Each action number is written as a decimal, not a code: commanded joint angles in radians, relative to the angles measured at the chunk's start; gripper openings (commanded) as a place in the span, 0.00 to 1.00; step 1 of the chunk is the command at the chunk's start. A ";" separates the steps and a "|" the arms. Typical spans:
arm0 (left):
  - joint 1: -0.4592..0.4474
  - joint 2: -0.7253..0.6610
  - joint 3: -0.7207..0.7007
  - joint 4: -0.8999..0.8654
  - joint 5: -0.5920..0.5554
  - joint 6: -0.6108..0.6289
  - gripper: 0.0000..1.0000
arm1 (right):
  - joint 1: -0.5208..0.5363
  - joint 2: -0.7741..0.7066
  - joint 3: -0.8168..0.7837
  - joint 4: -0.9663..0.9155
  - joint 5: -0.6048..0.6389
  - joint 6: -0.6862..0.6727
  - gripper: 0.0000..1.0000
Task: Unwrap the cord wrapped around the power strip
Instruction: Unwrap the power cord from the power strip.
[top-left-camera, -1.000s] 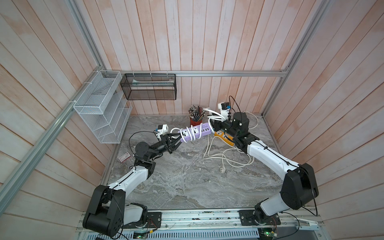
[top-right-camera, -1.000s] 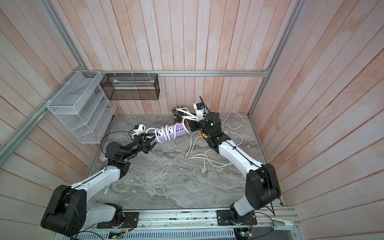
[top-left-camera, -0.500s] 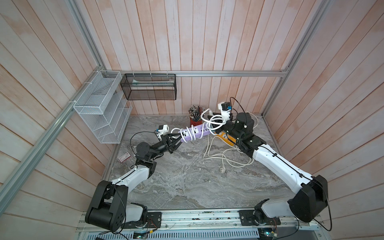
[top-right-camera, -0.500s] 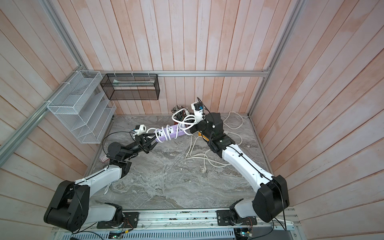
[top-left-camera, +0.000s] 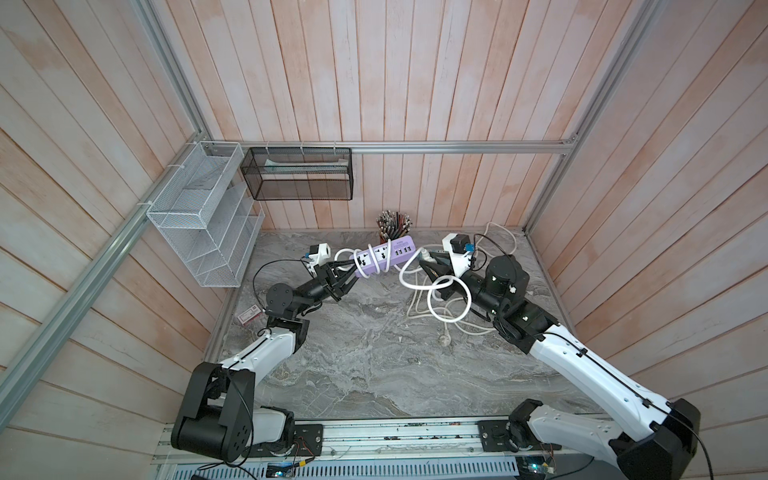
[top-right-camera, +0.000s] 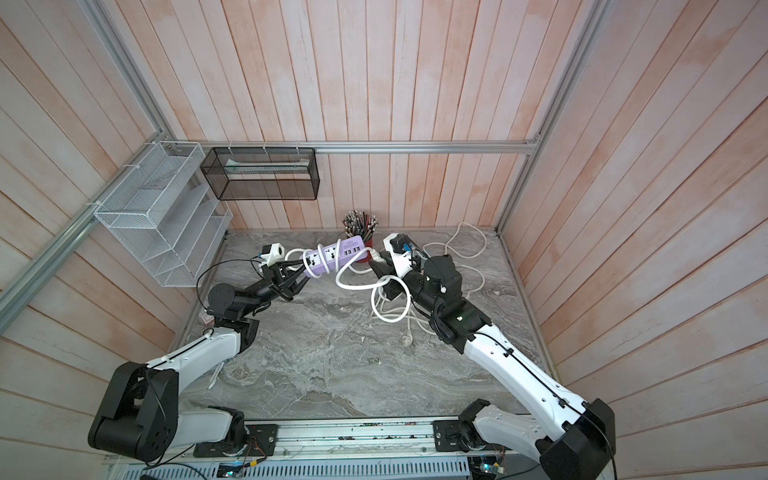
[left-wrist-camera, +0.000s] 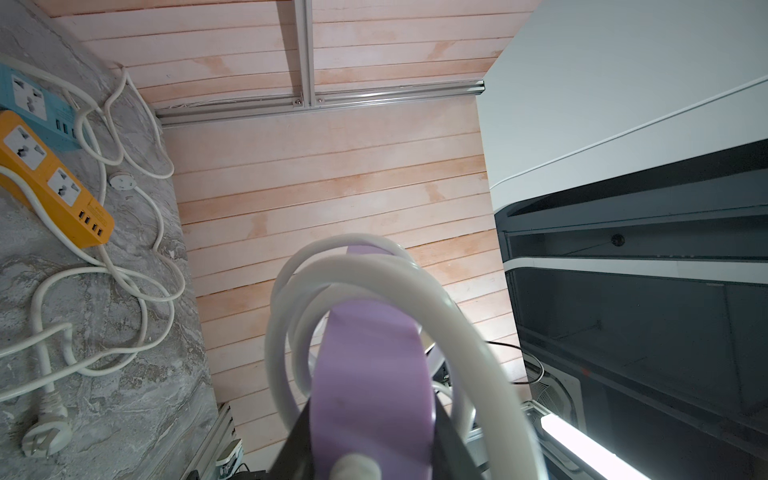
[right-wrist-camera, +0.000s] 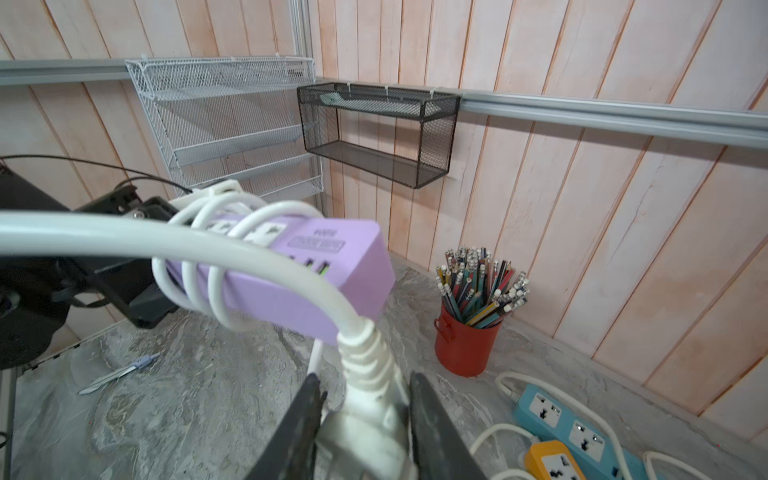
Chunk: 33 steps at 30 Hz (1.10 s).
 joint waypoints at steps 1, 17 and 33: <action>0.014 -0.005 0.042 0.073 -0.023 -0.009 0.00 | 0.008 -0.039 -0.021 -0.001 -0.026 0.010 0.14; 0.109 -0.030 0.124 0.047 -0.009 -0.023 0.00 | 0.034 0.060 -0.179 -0.083 0.239 0.035 0.13; 0.276 -0.126 0.074 0.038 0.012 -0.053 0.00 | -0.165 0.109 -0.166 -0.209 0.475 0.226 0.12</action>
